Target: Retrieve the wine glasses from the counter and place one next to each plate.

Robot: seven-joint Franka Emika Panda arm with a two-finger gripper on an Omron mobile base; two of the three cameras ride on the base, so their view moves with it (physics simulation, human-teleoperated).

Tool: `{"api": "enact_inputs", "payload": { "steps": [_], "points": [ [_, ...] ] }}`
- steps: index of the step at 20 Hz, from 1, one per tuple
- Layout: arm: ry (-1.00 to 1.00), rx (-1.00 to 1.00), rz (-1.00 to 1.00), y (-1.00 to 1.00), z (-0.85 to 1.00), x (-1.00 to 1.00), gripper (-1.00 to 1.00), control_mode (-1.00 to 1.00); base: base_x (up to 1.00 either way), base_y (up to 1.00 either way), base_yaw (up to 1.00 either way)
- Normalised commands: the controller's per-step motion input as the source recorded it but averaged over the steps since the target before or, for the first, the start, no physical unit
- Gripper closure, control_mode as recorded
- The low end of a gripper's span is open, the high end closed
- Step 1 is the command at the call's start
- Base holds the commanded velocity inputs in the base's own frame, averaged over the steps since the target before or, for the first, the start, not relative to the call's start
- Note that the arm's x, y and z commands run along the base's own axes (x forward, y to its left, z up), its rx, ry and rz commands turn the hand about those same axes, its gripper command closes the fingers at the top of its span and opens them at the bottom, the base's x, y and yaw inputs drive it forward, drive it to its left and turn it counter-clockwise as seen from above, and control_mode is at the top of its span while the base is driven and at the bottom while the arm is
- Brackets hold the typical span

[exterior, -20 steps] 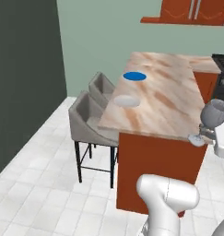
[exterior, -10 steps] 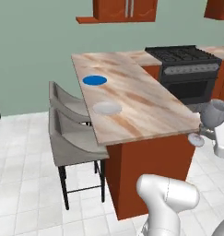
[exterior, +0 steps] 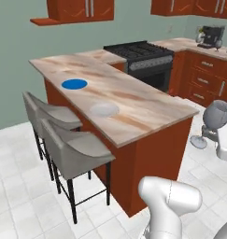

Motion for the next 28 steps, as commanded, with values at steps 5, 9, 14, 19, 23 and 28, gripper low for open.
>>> {"api": "enact_inputs", "payload": {
  "steps": [5,9,14,19,23,28],
  "points": [
    [0.0,0.0,0.0,0.0,0.0,0.0,1.0,1.0,-0.29,1.0,-0.51],
    [0.0,0.0,0.0,0.0,0.0,0.0,1.0,1.0,0.0,1.0,-0.51],
    [0.0,0.0,0.0,0.0,0.0,0.0,1.0,1.0,0.0,1.0,-0.5],
    [0.0,0.0,0.0,0.0,0.0,0.0,1.0,1.0,0.0,1.0,-0.44],
    [0.0,0.0,0.0,0.0,0.0,0.0,1.0,1.0,0.0,1.0,-0.42],
    [0.0,0.0,0.0,0.0,0.0,0.0,1.0,1.0,0.0,1.0,-0.39]
  ]
}}
